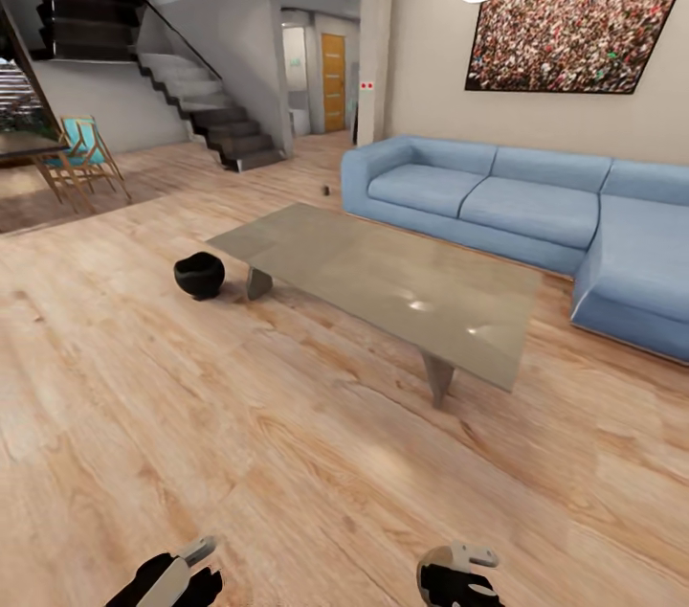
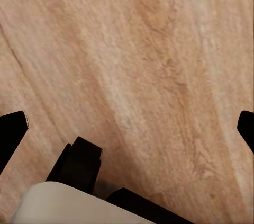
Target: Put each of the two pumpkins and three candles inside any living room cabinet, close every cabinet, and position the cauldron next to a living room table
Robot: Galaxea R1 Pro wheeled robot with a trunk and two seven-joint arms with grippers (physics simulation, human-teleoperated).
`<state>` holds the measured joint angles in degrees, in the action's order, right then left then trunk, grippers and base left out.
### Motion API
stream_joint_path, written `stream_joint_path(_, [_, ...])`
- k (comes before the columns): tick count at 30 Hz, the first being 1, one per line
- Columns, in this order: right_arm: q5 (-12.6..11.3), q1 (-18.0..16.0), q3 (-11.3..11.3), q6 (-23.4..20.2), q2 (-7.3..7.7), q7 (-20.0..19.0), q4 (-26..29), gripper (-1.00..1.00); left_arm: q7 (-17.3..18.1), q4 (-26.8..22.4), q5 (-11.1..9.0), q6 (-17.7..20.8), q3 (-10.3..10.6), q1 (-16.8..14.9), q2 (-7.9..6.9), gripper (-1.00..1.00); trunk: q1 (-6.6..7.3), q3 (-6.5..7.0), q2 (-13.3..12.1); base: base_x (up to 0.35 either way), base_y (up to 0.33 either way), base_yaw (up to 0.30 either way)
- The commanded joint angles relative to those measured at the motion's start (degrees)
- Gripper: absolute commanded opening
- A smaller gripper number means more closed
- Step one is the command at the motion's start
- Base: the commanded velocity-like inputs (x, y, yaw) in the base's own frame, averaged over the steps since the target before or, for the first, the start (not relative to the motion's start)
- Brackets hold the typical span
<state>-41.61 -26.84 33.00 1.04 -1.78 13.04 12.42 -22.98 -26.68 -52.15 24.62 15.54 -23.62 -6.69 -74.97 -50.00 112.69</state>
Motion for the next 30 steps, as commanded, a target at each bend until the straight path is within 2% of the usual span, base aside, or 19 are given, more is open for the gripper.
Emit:
stream_joint_path(1, [-0.49,-0.03,0.5,0.11,0.02,0.32,0.06,-1.0,-0.49,-0.12,-0.58,0.08,0.46,-0.03,-0.07,1.0,0.01,-0.08,0.02,0.0,0.0,0.275])
stream_joint_path(30, [-0.49,-0.04,0.58,0.11,0.02,0.41,-0.05,-1.0,-0.49,-0.12,-0.41,0.08,0.46,-0.03,0.02,1.0,0.01,-0.94,0.02,0.0,0.0,0.275])
